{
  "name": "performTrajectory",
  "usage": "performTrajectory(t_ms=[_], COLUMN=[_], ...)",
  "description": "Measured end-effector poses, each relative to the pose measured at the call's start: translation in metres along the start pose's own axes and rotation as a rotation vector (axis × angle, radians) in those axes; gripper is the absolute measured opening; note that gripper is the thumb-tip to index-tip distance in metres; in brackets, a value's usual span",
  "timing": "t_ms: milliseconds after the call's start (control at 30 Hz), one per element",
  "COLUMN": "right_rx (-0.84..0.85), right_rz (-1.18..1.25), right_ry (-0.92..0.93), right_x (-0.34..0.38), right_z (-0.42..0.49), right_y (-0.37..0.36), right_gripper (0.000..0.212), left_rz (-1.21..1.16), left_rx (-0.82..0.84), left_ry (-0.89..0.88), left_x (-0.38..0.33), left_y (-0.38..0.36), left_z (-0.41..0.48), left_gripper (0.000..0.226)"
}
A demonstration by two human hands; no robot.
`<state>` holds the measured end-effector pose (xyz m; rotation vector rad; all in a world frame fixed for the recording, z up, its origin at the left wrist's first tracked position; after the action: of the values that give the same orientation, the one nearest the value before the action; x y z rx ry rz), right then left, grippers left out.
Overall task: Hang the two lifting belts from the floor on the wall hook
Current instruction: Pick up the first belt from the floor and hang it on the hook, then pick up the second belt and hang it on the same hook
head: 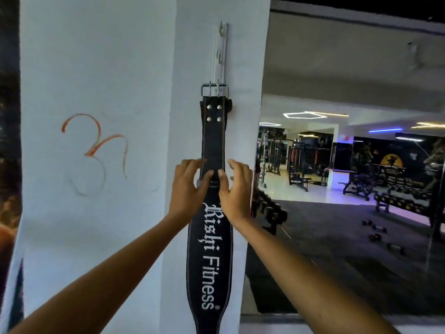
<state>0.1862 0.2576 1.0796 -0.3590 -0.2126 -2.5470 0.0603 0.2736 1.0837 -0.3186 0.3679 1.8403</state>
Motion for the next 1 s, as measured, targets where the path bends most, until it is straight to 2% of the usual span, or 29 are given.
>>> performTrajectory(t_ms=[100,167,333,533,767,900,1000], right_rx=[0.1,0.185,0.386,0.603,1.01,1.2,1.274], right_rz=[0.075,0.108,0.093,0.015,-0.037,-0.096,-0.116], right_ry=[-0.053,-0.131,-0.415,-0.694,-0.993,-1.173,-1.305], right_x=[-0.002,-0.006,-0.025,-0.042,-0.057,-0.065,-0.073], right_z=[-0.077,-0.127,-0.25,-0.394,-0.571,-0.68,-0.764], right_y=[0.004,0.006,0.01,0.024,0.054,0.069,0.08], right_gripper=[0.022,0.019,0.02,0.017,0.02,0.021,0.022], left_rz=[-0.005,-0.034,0.013,0.168,0.256,0.301,0.324], left_rx=[0.082,0.097,0.211,0.422,0.667,0.837,0.885], left_ry=[0.061,0.204,0.578,0.902,1.367,1.547,1.646], left_x=[0.011,0.025,0.059,0.084,0.101,0.113,0.127], left_y=[-0.001,-0.002,0.003,0.021,0.051,0.066,0.067], left_z=[-0.079,-0.131,-0.252,-0.382,-0.557,-0.662,-0.738], left_gripper=[0.014,0.004,0.001,0.01,0.015,0.018,0.019])
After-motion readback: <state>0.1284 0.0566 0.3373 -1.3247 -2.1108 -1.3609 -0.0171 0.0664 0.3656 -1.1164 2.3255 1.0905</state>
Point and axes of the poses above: each hand's wrist, its own z-axis towards the middle knuckle, its own y-axis out of the back of the hand, x = y × z, the point moved 2 cm from there along z, towards the middle knuckle, and after that the axes turned 5 degrees about -z, right-handed, at the moved point
